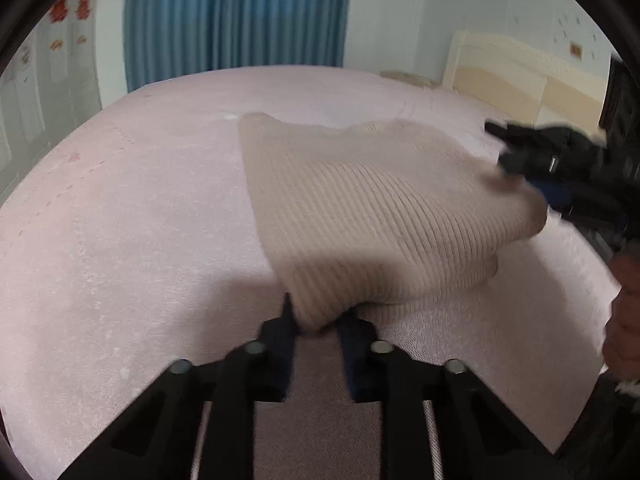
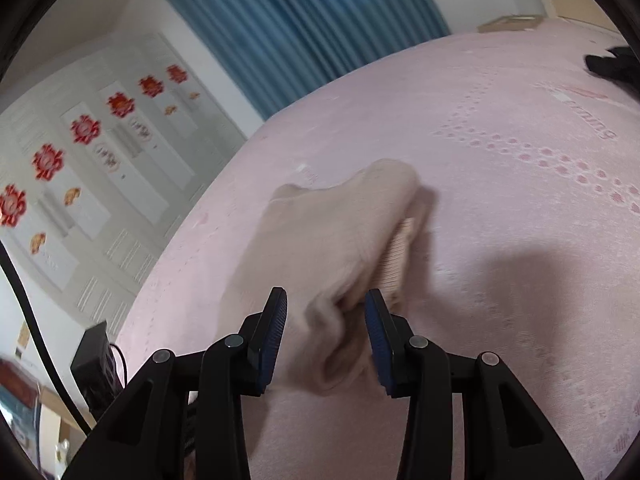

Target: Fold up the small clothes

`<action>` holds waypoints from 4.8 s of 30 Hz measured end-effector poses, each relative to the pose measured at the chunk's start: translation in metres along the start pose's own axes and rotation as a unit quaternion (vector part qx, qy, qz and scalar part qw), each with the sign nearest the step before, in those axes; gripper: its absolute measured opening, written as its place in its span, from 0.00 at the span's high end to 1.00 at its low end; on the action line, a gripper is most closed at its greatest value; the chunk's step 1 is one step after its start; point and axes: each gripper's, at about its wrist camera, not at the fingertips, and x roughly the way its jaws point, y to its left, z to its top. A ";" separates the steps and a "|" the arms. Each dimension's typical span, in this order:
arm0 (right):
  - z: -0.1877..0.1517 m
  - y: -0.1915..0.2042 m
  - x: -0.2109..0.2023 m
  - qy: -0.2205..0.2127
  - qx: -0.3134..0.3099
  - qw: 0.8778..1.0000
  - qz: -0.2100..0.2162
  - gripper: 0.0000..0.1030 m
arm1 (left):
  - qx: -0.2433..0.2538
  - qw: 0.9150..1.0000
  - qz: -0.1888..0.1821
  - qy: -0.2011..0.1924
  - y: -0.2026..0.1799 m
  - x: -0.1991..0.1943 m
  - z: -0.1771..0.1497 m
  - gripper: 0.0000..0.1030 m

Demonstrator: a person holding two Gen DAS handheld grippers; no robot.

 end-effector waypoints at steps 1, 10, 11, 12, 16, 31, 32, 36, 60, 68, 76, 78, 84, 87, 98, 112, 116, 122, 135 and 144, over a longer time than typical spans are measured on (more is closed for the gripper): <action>-0.002 0.003 0.006 0.014 -0.009 1.000 -0.008 0.75 | -0.016 1.000 -0.007 -0.004 0.007 -0.003 0.000 0.87; -0.013 -0.012 0.024 0.052 0.005 0.996 -0.067 0.95 | -0.078 0.996 -0.045 0.002 0.033 -0.008 -0.010 0.88; -0.017 -0.014 0.028 0.066 0.011 0.995 -0.073 0.95 | -0.072 0.997 -0.039 0.006 0.031 -0.006 -0.010 0.88; -0.022 -0.014 0.036 0.090 0.002 0.993 -0.078 0.95 | -0.064 0.997 -0.034 0.008 0.029 -0.006 -0.010 0.88; -0.018 -0.003 0.027 0.068 -0.032 0.995 -0.065 0.88 | -0.059 0.997 -0.035 0.022 0.030 -0.008 -0.012 0.78; 0.013 0.014 0.019 -0.052 -0.069 0.996 -0.033 0.88 | -0.163 0.983 -0.081 -0.005 0.087 -0.020 -0.009 0.42; 0.012 0.010 0.019 -0.048 -0.063 0.996 -0.045 0.88 | -0.157 0.984 -0.082 -0.004 0.083 -0.018 -0.005 0.42; 0.006 -0.030 0.050 0.045 0.009 0.991 -0.125 0.86 | -0.140 0.986 -0.091 0.003 0.075 -0.010 0.012 0.42; 0.028 -0.031 0.084 0.031 0.020 0.997 -0.069 0.81 | -0.208 0.961 -0.171 0.057 0.086 0.078 0.062 0.66; 0.023 -0.005 0.103 0.044 0.018 0.999 -0.022 0.82 | -0.218 0.966 -0.139 0.032 0.117 0.054 0.059 0.67; 0.021 0.017 0.100 0.023 -0.016 0.999 -0.045 0.73 | -0.183 0.979 -0.083 0.032 0.118 0.048 0.063 0.54; 0.024 0.022 0.094 -0.001 -0.035 0.997 -0.073 0.72 | -0.169 0.984 -0.056 0.021 0.113 0.045 0.069 0.53; 0.047 0.019 0.122 0.026 -0.022 0.994 -0.105 0.70 | -0.162 0.986 -0.028 0.013 0.109 0.046 0.078 0.53; 0.056 0.016 0.138 0.042 -0.031 0.991 -0.125 0.69 | -0.151 0.989 -0.008 0.006 0.105 0.047 0.084 0.53; 0.053 -0.007 0.129 0.025 -0.021 0.996 -0.087 0.91 | -0.152 0.988 -0.006 -0.023 0.112 0.042 0.085 0.51; 0.060 0.008 0.104 -0.028 -0.037 0.998 -0.049 0.78 | -0.091 0.993 -0.075 -0.014 0.093 0.066 0.121 0.52; 0.057 0.018 0.115 -0.003 -0.072 0.996 -0.052 0.81 | -0.098 0.993 -0.056 0.019 0.099 0.099 0.134 0.53; 0.051 0.004 0.148 0.061 -0.072 0.990 -0.102 0.83 | -0.156 0.985 -0.062 0.034 0.123 0.120 0.132 0.59; 0.039 -0.014 0.078 0.033 -0.017 0.999 -0.033 0.69 | -0.092 0.996 0.005 -0.008 0.095 0.063 0.100 0.41; 0.005 0.019 0.081 0.050 -0.060 0.996 -0.036 0.88 | -0.117 0.993 -0.003 -0.011 0.096 -0.006 0.031 0.39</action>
